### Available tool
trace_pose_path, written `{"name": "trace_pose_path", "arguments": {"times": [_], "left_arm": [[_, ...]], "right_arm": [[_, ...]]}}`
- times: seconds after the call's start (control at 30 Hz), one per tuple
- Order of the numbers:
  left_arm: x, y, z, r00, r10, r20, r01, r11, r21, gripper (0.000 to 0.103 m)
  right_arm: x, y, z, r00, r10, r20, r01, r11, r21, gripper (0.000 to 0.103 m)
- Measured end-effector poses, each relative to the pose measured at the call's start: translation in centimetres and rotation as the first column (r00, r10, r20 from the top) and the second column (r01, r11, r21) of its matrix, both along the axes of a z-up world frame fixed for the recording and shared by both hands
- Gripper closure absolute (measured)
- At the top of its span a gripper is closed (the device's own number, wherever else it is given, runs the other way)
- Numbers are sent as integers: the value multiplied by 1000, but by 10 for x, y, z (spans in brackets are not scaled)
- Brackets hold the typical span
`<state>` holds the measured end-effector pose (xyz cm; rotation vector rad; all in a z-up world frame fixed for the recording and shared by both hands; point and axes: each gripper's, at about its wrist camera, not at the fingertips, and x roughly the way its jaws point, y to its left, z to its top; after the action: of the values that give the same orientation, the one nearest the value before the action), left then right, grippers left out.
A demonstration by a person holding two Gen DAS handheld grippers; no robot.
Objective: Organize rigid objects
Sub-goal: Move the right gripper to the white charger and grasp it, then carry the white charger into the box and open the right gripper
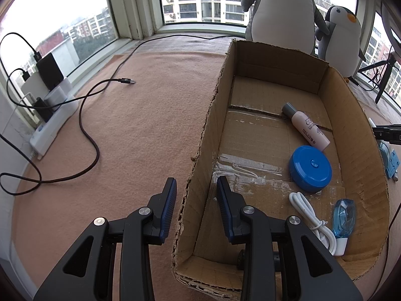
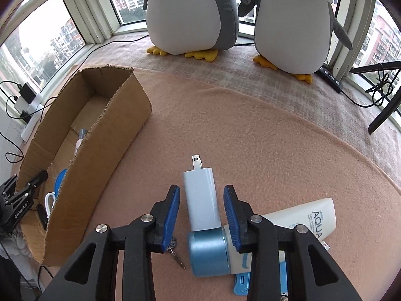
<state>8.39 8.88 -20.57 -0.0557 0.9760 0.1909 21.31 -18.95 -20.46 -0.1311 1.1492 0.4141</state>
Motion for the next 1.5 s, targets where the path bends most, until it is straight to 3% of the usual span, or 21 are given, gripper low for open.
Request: {"name": "trace_pose_path", "arguments": {"times": [0.13,0.5,0.8,1.1,1.5], "left_arm": [[0,0,0,1000,0,0,0,1000,0,72],[0,0,0,1000,1,1,-1,1000,-3,72],[-1,0,-1,1000,2,3,-2,1000,-5,72],[-1,-1,-1,1000,1,4,-1,1000,-5,72],[-1,-3,0,1000,2,5,-2,1000,-7,72]], "right_arm": [[5,1,-5,1000,3,-17,-3,1000,-13,81],[10,0,-4,1000,-17,-2,17,1000,-10,82],[8,-1,34,997,-43,64,38,997,68,82],[-1,37,65,992,-9,128,-8,991,134,82],[1,101,68,985,68,158,-88,988,125,82]]}}
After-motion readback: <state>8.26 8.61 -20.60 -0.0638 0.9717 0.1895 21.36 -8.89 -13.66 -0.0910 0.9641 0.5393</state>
